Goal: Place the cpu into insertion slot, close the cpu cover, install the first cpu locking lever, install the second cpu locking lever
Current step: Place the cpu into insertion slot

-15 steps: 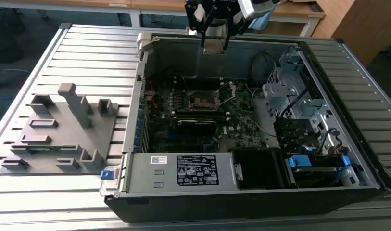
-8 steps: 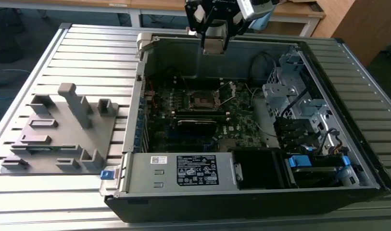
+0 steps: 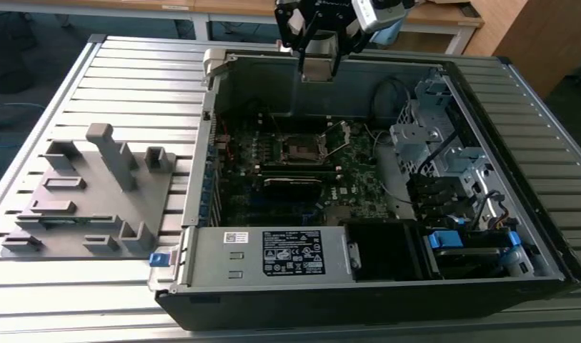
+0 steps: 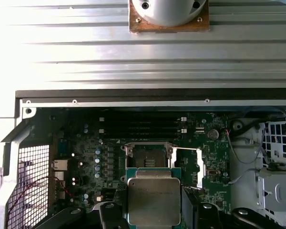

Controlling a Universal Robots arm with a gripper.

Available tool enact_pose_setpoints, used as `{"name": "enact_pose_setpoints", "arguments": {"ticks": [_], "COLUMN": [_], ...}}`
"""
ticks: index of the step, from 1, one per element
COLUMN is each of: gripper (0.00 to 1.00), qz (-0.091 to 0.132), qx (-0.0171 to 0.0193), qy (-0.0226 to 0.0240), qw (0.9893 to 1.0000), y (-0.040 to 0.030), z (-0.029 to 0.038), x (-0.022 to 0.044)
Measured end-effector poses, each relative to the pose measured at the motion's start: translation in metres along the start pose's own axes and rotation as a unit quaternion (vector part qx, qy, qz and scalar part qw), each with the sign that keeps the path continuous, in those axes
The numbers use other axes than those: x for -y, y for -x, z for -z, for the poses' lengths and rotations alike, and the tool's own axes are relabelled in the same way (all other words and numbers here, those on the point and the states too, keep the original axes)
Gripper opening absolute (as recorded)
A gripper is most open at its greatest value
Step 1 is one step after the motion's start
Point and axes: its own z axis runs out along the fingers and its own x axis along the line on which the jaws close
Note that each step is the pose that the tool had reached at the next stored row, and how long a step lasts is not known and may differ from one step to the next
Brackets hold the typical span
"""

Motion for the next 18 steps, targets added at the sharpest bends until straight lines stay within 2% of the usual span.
{"name": "enact_pose_setpoints", "arguments": {"ticks": [18], "gripper": [0.54], "qz": [0.0], "qx": [0.0], "qy": [-0.0001], "qw": [1.0], "y": [-0.0012], "z": [-0.0052], "x": [0.0005]}}
